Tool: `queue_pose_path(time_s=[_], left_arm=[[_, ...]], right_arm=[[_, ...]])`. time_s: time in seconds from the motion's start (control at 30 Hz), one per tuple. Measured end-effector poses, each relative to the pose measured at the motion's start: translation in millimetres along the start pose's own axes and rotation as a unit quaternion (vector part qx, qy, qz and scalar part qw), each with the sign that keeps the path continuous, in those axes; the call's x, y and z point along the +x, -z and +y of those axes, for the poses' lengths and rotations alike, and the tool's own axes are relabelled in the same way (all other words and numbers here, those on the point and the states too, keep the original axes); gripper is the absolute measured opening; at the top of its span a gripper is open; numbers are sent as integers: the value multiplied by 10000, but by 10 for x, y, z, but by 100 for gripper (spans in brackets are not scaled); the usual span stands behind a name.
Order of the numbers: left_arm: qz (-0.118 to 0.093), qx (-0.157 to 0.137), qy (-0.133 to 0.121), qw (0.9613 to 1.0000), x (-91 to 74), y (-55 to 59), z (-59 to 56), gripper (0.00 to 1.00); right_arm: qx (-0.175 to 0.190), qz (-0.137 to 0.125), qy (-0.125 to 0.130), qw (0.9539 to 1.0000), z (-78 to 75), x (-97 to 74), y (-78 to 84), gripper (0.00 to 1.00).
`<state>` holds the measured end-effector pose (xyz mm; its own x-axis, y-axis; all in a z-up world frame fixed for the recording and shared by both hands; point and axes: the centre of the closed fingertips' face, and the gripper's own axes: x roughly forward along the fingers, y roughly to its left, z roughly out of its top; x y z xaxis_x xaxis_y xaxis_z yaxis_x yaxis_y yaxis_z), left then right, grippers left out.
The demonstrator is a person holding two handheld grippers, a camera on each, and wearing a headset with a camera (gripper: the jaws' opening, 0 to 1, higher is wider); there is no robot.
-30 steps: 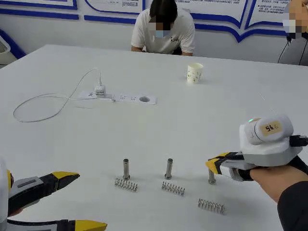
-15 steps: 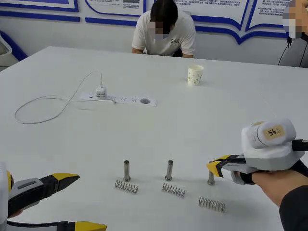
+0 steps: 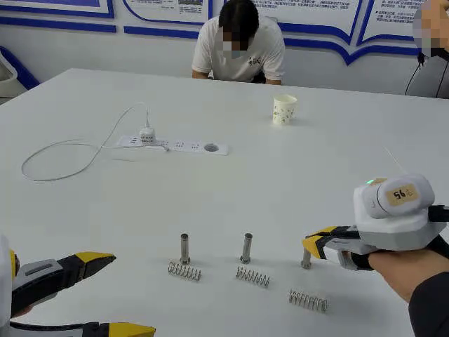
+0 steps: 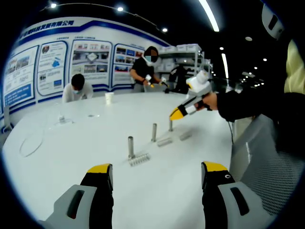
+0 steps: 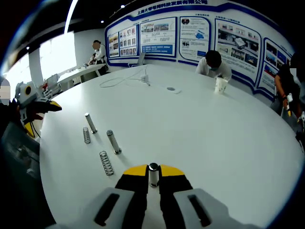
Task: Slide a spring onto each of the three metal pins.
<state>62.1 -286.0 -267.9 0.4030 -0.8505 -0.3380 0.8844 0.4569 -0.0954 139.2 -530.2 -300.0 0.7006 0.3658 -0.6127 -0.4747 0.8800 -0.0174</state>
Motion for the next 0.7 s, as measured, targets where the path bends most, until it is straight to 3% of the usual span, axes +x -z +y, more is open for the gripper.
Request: queue_pose_path(time_s=[0.7], left_arm=[[12, 20, -10, 10000, -9, -5, -3, 76]], right_arm=[[-94, -54, -24, 9999, 12, -26, 17, 12]])
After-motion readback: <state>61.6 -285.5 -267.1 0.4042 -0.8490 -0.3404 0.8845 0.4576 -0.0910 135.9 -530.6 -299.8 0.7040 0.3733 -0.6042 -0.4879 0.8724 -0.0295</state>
